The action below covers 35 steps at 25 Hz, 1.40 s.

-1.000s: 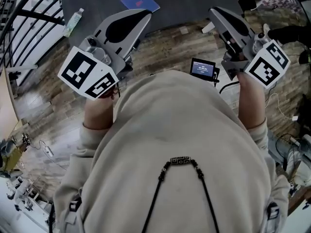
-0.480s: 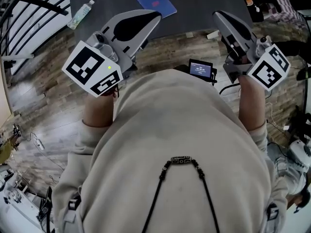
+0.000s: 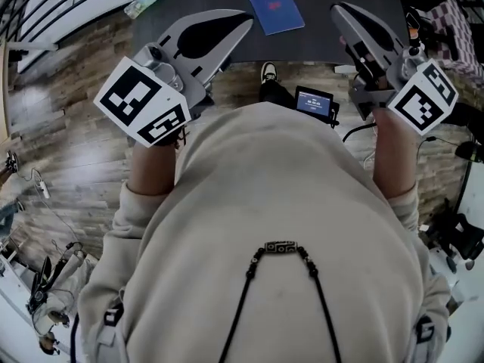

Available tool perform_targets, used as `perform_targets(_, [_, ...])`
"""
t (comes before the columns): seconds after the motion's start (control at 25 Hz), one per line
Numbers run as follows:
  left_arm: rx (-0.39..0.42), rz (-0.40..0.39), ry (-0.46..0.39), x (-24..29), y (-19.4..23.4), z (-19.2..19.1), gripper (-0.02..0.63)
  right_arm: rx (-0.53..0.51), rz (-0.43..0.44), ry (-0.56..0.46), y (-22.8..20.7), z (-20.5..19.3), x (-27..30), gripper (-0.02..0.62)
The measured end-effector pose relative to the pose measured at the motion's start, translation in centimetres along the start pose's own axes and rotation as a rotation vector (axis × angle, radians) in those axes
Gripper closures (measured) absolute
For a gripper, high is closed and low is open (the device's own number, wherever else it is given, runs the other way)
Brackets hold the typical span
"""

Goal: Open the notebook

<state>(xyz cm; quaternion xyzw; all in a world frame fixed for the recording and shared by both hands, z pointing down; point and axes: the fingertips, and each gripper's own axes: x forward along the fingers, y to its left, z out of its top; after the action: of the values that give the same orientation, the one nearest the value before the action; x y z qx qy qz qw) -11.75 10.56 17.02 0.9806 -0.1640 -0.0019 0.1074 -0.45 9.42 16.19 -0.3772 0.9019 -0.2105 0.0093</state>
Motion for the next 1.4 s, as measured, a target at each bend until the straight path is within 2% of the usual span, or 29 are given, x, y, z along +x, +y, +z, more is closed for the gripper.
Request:
perform_targets(0.2, [-0.008, 0.089, 0.009, -0.8, 0.3, -0.1, 0.604, 0.013, 0.067, 0.008, 0.2, -0.1, 0.8, 0.58])
perform_targets(0.4, [-0.049, 0.13, 0.029, 3.0, 7.0, -0.5, 0.604, 0.033, 0.102, 0.053, -6.4, 1.5, 5.7, 0.58])
perform_targets(0.68, [-0.073, 0.204, 0.032, 7.4, 11.7, -0.5, 0.603, 0.092, 0.122, 0.061, -12.9, 2.2, 7.1, 0.58])
perform_targets(0.88, [-0.118, 0.273, 0.076, 12.1, 16.2, -1.8, 0.604, 0.18, 0.193, 0.092, -18.6, 0.9, 9.6, 0.58])
perform_targets(1.16, [-0.16, 0.278, 0.163, 16.2, 17.5, -3.3, 0.604, 0.269, 0.229, 0.109, -22.8, 0.9, 10.4, 0.58])
perform_targets(1.4, [-0.143, 0.276, 0.167, 17.9, 17.6, -3.2, 0.604, 0.354, 0.237, 0.122, -25.9, -0.2, 10.7, 0.579])
